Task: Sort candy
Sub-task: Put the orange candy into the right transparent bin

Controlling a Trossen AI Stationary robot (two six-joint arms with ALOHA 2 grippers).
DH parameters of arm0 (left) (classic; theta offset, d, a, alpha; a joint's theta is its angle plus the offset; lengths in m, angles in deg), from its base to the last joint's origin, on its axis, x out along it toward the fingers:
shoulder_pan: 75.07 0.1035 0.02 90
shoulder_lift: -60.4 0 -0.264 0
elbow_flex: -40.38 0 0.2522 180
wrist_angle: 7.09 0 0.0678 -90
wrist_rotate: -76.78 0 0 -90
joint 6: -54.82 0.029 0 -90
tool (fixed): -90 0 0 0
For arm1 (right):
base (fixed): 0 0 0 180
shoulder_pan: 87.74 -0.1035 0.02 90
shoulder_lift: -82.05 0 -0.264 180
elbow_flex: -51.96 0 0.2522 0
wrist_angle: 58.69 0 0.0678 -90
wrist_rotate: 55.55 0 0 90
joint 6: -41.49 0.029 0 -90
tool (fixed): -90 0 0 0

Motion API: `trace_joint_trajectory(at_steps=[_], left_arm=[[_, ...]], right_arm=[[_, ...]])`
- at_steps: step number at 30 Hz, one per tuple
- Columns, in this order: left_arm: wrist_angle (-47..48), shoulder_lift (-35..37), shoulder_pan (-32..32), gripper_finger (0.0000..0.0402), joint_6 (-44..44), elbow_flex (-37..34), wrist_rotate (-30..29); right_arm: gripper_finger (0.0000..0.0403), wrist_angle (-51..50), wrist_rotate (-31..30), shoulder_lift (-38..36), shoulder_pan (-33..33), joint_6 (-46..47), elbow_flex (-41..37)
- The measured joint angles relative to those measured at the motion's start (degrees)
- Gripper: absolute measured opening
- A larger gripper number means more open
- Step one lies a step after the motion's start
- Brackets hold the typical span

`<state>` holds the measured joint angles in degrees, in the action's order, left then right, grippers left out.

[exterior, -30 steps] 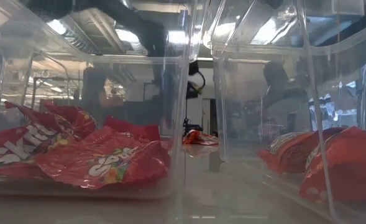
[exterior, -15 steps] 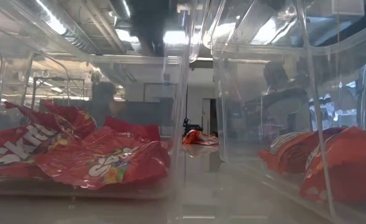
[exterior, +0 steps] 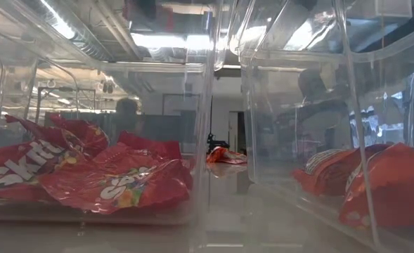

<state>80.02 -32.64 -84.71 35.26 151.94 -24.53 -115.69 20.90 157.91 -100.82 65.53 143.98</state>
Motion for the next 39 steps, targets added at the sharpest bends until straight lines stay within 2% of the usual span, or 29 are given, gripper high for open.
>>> trace_joint_trajectory(at_steps=[5,12,15,21,25,31,39], left_arm=[[-10.09,-1.38,-2.87,0.007,4.45,0.0,0.23],[-25.86,-4.19,-7.47,0.007,9.1,0.0,0.04],[-33.17,-5.56,-10.4,0.007,11.21,0.0,0.29],[-46.27,-11.23,-14.63,0.007,14.78,0.01,1.44],[-51.58,-15.35,-14.97,0.007,15.38,0.0,4.34],[-52.83,-20.35,-14.09,0.007,15.28,0.0,5.31],[-55.49,-23.55,-13.24,0.007,16.56,0.0,6.07]], right_arm=[[0.0007,2.4,-6.86,0.0,0.0,5.5,0.0],[0.0007,1.64,-20.88,0.0,0.0,22.63,0.0],[0.0007,0.99,-23.94,0.0,0.2,25.26,0.0],[0.0007,1.35,-21.71,0.0,3.33,25.9,0.0],[0.0007,1.34,-14.76,0.0,5.41,25.7,0.0],[0.0007,1.05,-11.08,0.44,5.64,25.66,0.0],[0.0007,0.88,-7.81,0.39,5.64,25.63,0.0]])
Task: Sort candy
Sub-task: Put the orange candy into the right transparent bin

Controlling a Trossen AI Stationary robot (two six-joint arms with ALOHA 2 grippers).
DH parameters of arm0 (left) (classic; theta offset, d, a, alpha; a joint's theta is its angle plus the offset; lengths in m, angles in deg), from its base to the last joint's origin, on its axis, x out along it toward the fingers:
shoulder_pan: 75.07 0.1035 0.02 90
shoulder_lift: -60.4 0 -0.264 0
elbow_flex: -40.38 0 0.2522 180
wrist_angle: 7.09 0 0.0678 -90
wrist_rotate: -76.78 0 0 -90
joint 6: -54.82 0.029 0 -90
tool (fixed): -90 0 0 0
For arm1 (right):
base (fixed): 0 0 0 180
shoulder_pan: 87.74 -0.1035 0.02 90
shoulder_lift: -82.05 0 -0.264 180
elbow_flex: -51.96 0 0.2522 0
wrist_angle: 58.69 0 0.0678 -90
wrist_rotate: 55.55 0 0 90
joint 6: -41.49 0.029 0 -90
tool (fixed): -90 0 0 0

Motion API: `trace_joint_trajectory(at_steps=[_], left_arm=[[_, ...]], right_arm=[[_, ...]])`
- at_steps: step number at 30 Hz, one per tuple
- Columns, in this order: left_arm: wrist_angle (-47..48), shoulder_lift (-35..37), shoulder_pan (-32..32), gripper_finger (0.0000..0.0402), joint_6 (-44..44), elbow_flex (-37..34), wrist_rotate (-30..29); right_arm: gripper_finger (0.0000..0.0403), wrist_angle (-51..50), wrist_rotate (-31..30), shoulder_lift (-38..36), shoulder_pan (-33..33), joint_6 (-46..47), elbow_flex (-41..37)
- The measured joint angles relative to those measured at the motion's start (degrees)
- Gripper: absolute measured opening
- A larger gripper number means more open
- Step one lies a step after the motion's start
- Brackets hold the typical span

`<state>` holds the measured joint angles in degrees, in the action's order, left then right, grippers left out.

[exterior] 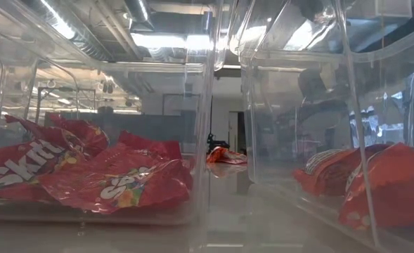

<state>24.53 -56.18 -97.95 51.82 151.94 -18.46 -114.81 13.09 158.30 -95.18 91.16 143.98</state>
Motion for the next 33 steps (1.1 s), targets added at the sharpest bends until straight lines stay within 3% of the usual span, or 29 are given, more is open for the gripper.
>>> trace_joint_trajectory(at_steps=[10,22,29,33], left_arm=[[-1.14,-2.57,0.88,0.0075,-2.93,-0.03,-0.52],[6.79,-1.97,2.98,0.0221,-8.65,0.02,0.33],[7.67,6.71,2.83,0.0226,-8.54,-0.04,0.26],[10.27,14.1,3.49,0.0218,-7.67,-0.02,-2.63]], right_arm=[[0.0007,-0.28,0.01,0.0,-0.03,0.0,0.02],[0.0007,-0.52,-0.01,0.0,-0.04,-0.01,0.02],[0.0007,-0.62,-2.11,-0.53,-0.13,-0.17,0.02],[0.0007,-0.63,-2.58,-2.25,-0.13,-0.44,0.02]])
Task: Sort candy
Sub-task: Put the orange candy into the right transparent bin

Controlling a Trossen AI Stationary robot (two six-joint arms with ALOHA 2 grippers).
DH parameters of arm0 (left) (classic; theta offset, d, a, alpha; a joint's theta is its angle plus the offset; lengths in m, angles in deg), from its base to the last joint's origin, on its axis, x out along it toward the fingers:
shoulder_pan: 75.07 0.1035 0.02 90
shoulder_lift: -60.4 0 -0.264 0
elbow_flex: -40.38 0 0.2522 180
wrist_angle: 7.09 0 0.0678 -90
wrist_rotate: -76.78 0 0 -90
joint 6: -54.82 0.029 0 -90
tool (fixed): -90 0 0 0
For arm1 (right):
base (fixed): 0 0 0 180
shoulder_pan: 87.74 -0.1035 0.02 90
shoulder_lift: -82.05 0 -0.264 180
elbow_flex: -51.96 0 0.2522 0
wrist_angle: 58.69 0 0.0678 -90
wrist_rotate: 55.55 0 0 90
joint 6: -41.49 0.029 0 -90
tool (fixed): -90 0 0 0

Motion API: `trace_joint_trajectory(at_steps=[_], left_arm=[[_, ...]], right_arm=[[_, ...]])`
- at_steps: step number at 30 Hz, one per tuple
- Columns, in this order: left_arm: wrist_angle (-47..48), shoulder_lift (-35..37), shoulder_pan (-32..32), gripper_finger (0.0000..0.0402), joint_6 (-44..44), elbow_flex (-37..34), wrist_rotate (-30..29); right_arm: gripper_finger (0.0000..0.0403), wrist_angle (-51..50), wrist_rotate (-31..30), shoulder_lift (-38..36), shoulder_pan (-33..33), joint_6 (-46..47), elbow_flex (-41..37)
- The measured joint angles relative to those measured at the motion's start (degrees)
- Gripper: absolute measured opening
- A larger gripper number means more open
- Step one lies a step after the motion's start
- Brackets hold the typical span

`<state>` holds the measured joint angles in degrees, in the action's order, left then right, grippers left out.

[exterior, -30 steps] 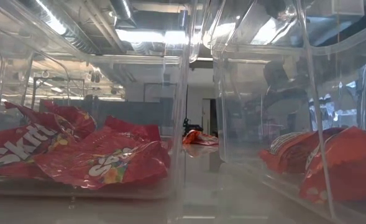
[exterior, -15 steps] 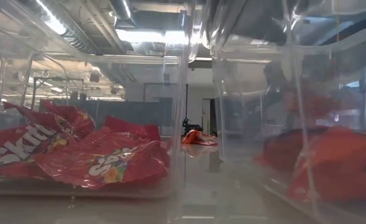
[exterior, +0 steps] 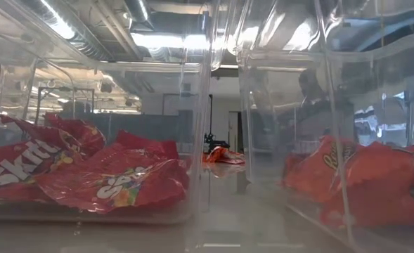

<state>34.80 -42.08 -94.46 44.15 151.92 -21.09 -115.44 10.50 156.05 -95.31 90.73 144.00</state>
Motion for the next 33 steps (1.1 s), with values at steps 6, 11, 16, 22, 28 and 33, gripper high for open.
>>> trace_joint_trajectory(at_steps=[6,11,16,22,28,33], left_arm=[[8.88,9.64,4.68,0.0205,0.12,0.07,-7.14],[15.04,11.43,13.45,0.0198,-1.77,0.07,-7.8],[16.53,9.53,22.65,0.0199,-1.15,0.07,-7.78],[16.27,6.0,32.84,0.0233,-5.62,0.07,-6.81],[17.31,-0.56,41.32,0.0269,-10.96,0.04,-0.61],[15.77,-6.83,45.97,0.0273,-13.48,0.04,-0.25]], right_arm=[[0.0007,-0.93,2.47,-4.97,-3.06,-1.86,0.04],[0.0007,-2.34,5.8,-7.74,-7.93,-5.09,0.04],[0.0007,-3.35,6.49,-7.98,-13.38,-10.8,0.04],[0.0007,-6.65,2.53,-7.74,-18.25,-13.4,0.04],[0.0007,-9.18,2.36,-7.78,-22.45,-13.6,0.04],[0.0007,-9.53,-2.39,-7.81,-25.36,-13.53,0.04]])
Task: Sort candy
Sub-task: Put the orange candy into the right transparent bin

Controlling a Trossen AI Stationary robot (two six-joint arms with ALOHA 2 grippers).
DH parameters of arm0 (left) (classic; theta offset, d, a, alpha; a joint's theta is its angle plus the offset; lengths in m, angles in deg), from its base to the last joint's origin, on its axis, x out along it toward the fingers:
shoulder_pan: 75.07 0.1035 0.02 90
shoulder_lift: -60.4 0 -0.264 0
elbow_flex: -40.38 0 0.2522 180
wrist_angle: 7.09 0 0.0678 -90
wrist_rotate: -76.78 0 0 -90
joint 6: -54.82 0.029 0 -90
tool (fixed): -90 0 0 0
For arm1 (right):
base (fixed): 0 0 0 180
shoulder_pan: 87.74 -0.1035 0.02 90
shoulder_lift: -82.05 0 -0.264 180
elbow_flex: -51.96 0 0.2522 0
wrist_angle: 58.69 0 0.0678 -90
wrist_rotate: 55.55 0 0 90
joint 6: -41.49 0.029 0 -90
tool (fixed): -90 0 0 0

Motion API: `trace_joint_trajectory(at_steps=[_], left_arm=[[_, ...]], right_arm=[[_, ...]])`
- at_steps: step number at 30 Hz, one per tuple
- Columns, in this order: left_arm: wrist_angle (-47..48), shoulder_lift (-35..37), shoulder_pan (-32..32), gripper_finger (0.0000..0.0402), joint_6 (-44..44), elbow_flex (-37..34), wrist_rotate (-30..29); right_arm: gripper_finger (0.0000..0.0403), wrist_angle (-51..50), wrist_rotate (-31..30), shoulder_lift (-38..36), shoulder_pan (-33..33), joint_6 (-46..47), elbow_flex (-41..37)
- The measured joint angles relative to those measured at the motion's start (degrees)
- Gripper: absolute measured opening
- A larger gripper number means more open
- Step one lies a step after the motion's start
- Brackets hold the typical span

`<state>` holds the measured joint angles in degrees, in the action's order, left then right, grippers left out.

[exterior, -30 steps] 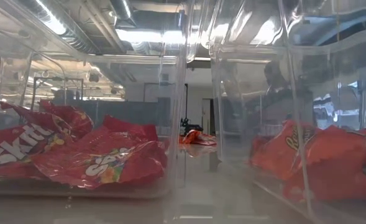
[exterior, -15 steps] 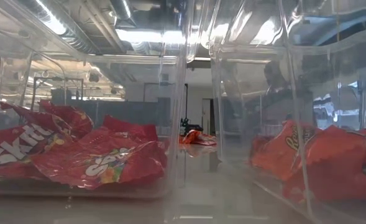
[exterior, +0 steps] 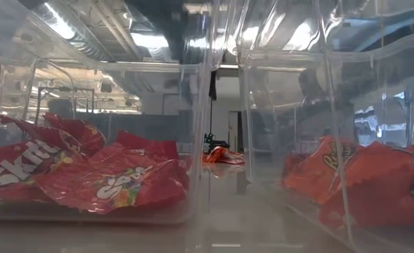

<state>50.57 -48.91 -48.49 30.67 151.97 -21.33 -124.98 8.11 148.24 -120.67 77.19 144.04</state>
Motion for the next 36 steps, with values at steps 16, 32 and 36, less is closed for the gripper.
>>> trace_joint_trajectory(at_steps=[16,32,36], left_arm=[[-10.16,-11.5,3.65,0.0273,-1.43,-0.02,1.78],[-13.76,-19.51,3.81,0.0273,0.78,0.0,1.44],[-14.83,-19.81,3.75,0.0268,3.33,0.0,0.54]], right_arm=[[0.0007,-0.29,-2.24,-0.02,-0.19,1.27,0.0],[0.0007,-0.42,-4.19,-0.02,-0.15,1.75,-0.02],[0.0007,-0.4,-4.15,-0.02,-0.17,2.62,-0.02]])
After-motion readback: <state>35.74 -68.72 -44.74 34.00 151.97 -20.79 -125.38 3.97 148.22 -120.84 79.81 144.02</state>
